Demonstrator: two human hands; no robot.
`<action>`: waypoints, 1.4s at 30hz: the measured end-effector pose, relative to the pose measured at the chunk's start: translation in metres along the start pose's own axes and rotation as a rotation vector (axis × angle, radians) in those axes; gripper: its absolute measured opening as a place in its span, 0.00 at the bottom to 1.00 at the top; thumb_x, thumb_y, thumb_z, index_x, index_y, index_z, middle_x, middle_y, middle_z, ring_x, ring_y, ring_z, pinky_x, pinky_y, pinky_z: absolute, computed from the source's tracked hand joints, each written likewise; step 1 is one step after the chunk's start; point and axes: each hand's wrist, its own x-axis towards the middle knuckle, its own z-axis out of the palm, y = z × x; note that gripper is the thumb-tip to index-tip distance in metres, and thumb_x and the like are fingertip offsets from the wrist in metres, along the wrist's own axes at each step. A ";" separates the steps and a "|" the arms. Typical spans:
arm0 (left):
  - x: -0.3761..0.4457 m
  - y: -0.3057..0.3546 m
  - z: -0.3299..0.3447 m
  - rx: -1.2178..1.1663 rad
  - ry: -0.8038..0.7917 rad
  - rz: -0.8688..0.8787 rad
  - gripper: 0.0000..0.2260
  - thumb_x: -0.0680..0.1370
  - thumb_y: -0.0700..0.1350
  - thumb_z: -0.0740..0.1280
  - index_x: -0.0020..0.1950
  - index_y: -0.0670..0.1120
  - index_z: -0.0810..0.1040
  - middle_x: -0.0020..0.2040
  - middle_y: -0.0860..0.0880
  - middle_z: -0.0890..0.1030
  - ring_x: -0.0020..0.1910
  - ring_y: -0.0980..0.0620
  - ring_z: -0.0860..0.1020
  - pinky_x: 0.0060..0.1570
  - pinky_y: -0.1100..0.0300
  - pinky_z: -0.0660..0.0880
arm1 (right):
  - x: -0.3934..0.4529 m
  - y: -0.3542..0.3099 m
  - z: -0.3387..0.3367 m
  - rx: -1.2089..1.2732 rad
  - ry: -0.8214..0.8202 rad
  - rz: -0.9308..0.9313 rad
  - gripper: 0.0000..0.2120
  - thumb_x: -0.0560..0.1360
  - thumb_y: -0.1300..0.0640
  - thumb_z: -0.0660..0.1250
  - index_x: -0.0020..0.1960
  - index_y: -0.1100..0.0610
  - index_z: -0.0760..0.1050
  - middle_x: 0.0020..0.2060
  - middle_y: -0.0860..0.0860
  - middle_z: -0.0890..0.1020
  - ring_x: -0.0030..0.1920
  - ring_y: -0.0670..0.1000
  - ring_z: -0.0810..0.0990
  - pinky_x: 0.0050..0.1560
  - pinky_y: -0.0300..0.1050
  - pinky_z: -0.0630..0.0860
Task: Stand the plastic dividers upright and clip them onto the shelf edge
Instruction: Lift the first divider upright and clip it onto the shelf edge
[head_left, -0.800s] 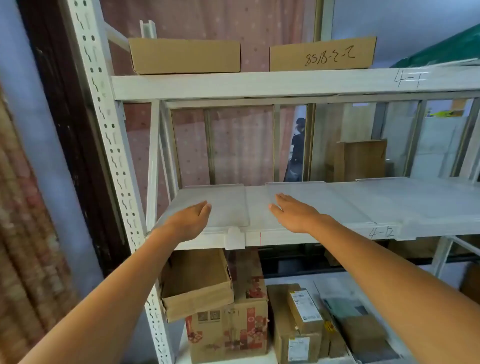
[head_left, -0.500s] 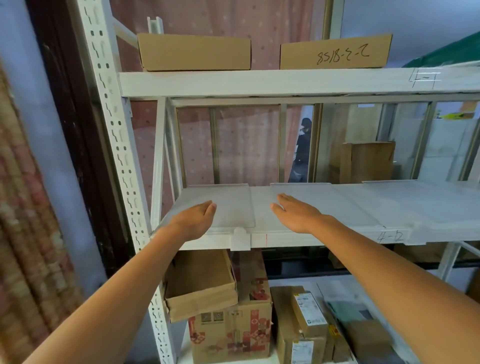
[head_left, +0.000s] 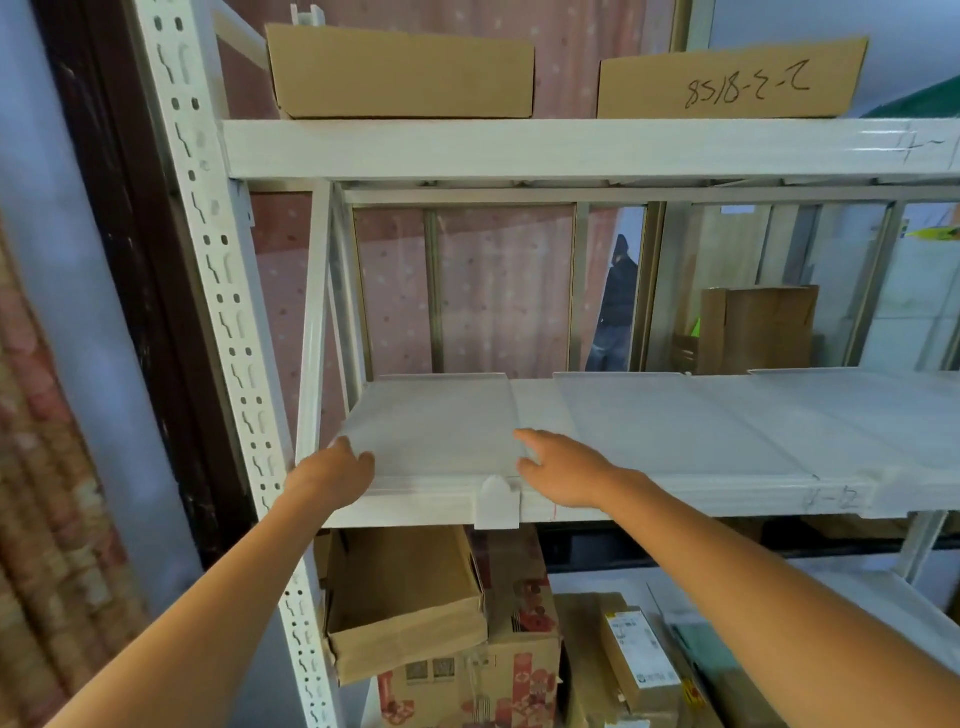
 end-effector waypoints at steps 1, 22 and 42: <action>0.004 -0.003 0.003 0.014 0.019 -0.033 0.24 0.82 0.56 0.55 0.74 0.44 0.67 0.64 0.43 0.79 0.60 0.41 0.78 0.61 0.48 0.75 | 0.003 -0.002 0.008 -0.015 -0.031 -0.031 0.27 0.83 0.47 0.52 0.80 0.48 0.53 0.80 0.49 0.58 0.78 0.53 0.60 0.75 0.53 0.60; 0.002 0.159 -0.091 -0.955 0.446 0.505 0.30 0.78 0.49 0.72 0.78 0.59 0.64 0.73 0.54 0.73 0.63 0.58 0.77 0.58 0.57 0.80 | 0.040 0.002 0.000 0.025 0.197 -0.235 0.26 0.78 0.48 0.57 0.74 0.51 0.56 0.35 0.54 0.80 0.34 0.55 0.80 0.39 0.59 0.81; -0.005 0.176 0.018 -0.993 -0.004 0.675 0.42 0.78 0.35 0.61 0.82 0.60 0.41 0.83 0.61 0.45 0.81 0.57 0.46 0.79 0.43 0.49 | 0.028 -0.021 0.007 0.459 0.097 -0.199 0.23 0.79 0.56 0.63 0.70 0.48 0.57 0.34 0.55 0.82 0.35 0.55 0.83 0.41 0.59 0.81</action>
